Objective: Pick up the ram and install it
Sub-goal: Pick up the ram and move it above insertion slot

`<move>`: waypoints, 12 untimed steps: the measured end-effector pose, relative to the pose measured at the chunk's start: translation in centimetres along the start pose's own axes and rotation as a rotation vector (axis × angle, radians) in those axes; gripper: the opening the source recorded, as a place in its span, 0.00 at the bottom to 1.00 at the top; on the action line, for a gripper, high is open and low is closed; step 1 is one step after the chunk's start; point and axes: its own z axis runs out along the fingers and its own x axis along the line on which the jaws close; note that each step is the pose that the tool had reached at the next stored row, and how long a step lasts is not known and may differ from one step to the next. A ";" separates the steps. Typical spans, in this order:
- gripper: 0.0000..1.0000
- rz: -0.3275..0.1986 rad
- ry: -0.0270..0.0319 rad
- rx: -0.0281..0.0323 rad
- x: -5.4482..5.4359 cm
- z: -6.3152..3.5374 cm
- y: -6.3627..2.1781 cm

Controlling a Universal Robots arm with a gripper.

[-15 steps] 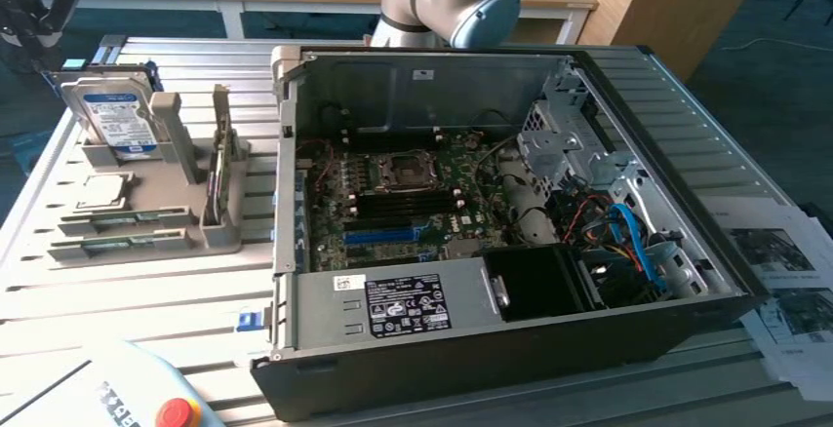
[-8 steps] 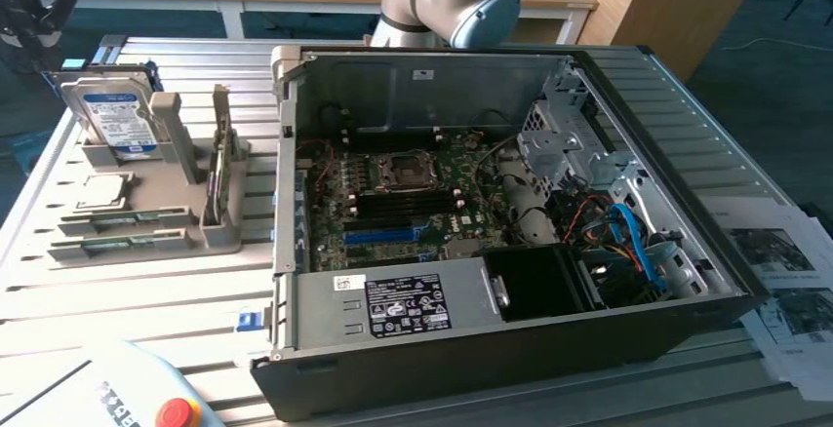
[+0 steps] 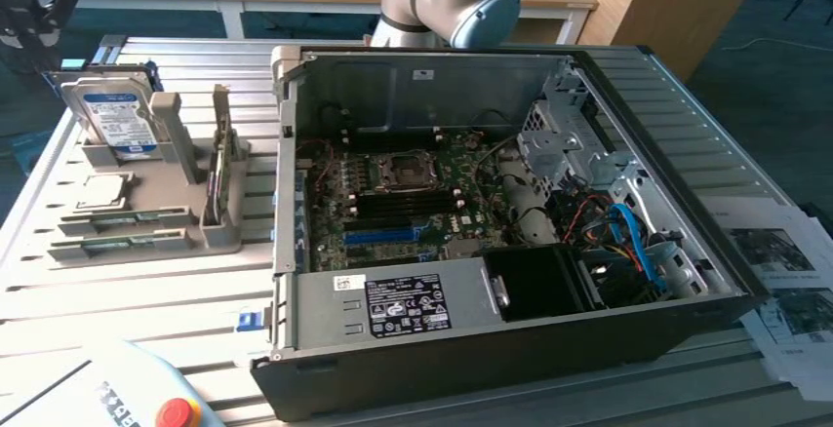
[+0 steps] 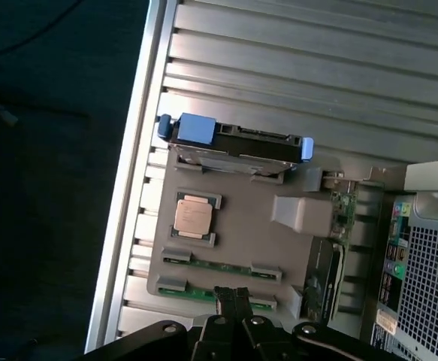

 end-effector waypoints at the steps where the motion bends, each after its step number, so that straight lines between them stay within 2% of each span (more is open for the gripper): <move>1: 0.10 -0.017 0.0005 0.0000 0.0 0.00 0.00; 12: 0.10 -0.208 0.0074 0.0010 0.0 0.00 0.00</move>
